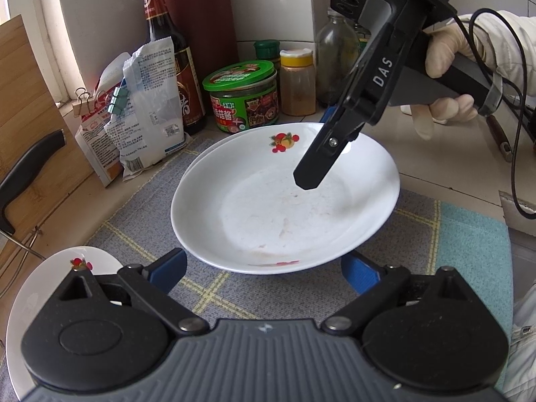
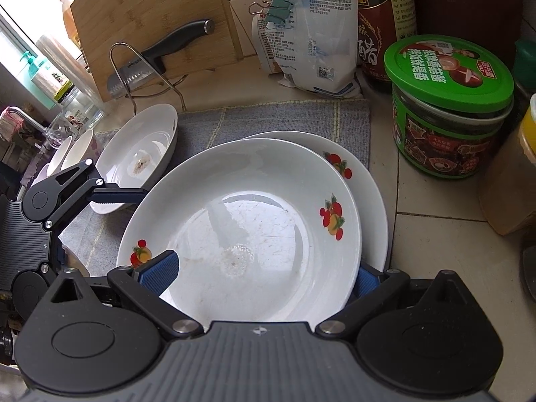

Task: Organize plates and bowls
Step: 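Lower the held plate onto the fruit-print plate with the right tool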

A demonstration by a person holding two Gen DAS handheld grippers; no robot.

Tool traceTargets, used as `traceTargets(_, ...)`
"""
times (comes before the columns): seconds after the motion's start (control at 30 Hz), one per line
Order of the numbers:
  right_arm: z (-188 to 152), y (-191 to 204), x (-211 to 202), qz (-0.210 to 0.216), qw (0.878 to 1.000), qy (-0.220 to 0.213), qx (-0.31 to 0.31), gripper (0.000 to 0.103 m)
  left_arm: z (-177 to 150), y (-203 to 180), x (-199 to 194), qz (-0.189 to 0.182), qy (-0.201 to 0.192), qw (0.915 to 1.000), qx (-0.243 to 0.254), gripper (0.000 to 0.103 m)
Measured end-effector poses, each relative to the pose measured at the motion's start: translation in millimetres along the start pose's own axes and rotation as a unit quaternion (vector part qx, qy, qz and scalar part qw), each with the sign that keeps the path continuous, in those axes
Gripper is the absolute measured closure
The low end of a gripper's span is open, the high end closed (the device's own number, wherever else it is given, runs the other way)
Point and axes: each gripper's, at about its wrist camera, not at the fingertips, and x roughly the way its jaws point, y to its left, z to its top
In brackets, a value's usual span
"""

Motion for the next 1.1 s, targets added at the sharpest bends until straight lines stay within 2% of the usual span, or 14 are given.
traceTargets(0.43, -2.3, 3.7, -9.1, -0.017, 1.000, -0.010, 0.003, 0.000, 1.3, -2.6, -2.4, -0.005, -0.008, 0.9996, -0.027, 0.005)
traceTargets(1.1, -5.1, 21.0, -11.3, -0.079, 0.997, -0.006, -0.010, 0.000, -13.9, -21.7, -33.0, 0.002, -0.020, 0.9987, -0.048, 0.004)
